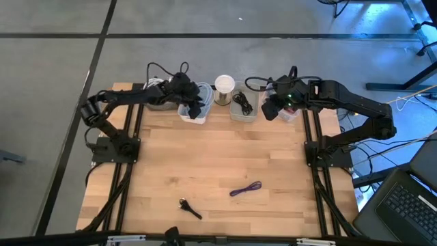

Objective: Pick & Place USB Port
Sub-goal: Put the black charger cable into the gray bin

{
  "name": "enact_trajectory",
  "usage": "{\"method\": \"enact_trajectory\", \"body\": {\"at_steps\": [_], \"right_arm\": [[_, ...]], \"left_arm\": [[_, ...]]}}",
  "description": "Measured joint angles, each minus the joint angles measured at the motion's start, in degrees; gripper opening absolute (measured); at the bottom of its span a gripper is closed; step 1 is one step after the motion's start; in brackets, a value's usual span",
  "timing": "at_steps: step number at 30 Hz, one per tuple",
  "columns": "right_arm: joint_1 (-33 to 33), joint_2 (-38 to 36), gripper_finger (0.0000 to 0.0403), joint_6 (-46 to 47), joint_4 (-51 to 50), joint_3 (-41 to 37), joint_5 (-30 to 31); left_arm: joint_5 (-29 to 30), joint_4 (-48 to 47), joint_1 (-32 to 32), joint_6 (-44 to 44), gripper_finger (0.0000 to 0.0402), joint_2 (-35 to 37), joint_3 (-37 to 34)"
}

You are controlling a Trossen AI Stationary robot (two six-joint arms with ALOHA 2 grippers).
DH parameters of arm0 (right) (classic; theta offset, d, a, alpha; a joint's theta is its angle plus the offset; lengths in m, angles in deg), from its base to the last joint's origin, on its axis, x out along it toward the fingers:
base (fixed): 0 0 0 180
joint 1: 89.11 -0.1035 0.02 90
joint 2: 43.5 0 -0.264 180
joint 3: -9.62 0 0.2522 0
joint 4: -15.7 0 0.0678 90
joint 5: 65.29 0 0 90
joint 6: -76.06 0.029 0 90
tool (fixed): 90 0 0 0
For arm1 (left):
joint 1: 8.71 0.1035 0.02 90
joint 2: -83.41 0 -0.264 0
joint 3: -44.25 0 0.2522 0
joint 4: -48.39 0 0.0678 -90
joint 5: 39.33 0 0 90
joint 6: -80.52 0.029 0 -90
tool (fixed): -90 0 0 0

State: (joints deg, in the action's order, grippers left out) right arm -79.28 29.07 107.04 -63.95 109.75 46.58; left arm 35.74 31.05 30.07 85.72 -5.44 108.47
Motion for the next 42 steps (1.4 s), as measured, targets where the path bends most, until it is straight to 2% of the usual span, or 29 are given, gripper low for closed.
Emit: {"method": "enact_trajectory", "body": {"at_steps": [6, 12, 16, 18, 21, 26, 31, 36, 42], "right_arm": [[0.0, 0.0, 0.0101, -0.1, -0.7, 0.0, 0.0], [0.0, 0.0, 0.0101, -0.1, -2.1, 0.0, 0.0], [0.0, 0.0, 0.0101, 0.1, -2.1, 0.0, 0.0], [0.0, 0.0, 0.0101, 0.1, -2.1, 0.0, 0.0], [0.0, 0.0, 0.0101, 0.1, -2.1, 0.0, -0.3], [0.0, 0.0, 0.0101, 1.2, -2.1, 0.0, -0.3], [0.0, 0.0, 0.0101, 2.0, -2.1, 0.0, -0.5], [0.0, 0.0, 0.0101, 3.2, -1.7, 0.0, -0.5], [0.0, 0.0, 0.0101, 3.4, -1.7, 0.0, -0.5]], "left_arm": [[-1.0, -0.9, -1.1, -3.0, 0.0171, 9.6, 0.0], [-11.5, -4.6, -6.2, -10.3, 0.0179, 21.6, 0.0], [-16.5, -9.5, -15.2, -9.6, 0.018, 28.0, 0.0], [-14.5, -13.7, -21.7, -9.5, 0.018, 30.0, 0.0], [-6.6, -20.5, -33.1, -10.8, 0.0179, 31.3, 0.0], [7.5, -24.2, -51.9, -16.0, 0.0175, 28.6, 0.0], [14.8, -23.0, -64.9, -18.5, 0.0173, 21.3, 0.0], [17.4, -18.9, -70.5, -19.0, 0.0175, 11.5, 0.0], [15.6, -13.0, -72.6, -19.9, 0.0171, 1.5, 0.0]]}}
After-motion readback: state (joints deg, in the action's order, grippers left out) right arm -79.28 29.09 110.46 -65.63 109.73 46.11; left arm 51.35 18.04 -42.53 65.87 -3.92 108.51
